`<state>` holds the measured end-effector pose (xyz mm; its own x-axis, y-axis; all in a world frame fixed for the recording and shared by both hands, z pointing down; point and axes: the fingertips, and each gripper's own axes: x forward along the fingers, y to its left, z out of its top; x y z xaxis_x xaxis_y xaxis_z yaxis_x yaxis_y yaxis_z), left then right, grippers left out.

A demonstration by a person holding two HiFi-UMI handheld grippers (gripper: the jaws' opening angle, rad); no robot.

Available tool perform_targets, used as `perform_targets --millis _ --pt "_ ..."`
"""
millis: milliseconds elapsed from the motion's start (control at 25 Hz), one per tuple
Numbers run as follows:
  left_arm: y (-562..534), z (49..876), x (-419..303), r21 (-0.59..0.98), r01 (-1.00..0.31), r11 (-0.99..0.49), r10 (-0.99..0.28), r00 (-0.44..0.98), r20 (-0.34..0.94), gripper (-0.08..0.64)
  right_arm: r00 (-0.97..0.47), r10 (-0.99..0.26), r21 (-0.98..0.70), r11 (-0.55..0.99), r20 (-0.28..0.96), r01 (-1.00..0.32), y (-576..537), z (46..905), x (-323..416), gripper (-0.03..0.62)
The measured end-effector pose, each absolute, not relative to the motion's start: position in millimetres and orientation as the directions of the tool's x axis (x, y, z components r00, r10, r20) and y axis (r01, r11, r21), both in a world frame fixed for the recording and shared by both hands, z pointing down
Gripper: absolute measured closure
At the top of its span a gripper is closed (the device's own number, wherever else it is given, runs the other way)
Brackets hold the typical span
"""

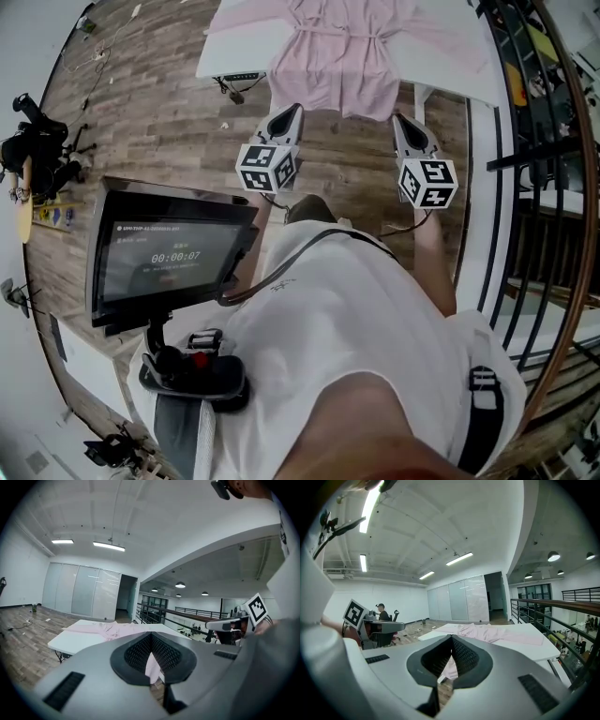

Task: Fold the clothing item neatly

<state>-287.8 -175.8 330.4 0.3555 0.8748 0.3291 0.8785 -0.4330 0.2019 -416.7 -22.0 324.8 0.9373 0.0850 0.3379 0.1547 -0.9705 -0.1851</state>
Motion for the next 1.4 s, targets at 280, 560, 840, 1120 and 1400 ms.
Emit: perform_targets --millis 280,560,840,1120,1400 --pt "-163 340 -269 0.22 0.872 -0.438 0.875 0.358 0.326 0.558 0.934 0.087 -0.177 -0.972 0.347 0.156 -12 333 -402 0.589" --pt "-137 344 -236 0.231 0.888 -0.397 0.896 0.321 0.307 0.558 0.929 0.116 -0.156 -0.971 0.352 0.18 5 332 -375 0.588" --pt "-114 361 -162 0.242 0.898 -0.367 0.904 0.283 0.321 0.558 0.921 0.134 -0.154 -0.967 0.366 0.201 25 343 -298 0.589" --pt "-96 356 -125 0.23 0.916 -0.329 0.916 0.251 0.312 0.558 0.921 0.182 -0.157 -0.956 0.343 0.248 41 339 -266 0.589" --pt "-84 361 -86 0.244 0.928 -0.283 0.931 0.205 0.301 0.558 0.906 0.237 -0.147 -0.942 0.35 0.303 49 345 -236 0.589"
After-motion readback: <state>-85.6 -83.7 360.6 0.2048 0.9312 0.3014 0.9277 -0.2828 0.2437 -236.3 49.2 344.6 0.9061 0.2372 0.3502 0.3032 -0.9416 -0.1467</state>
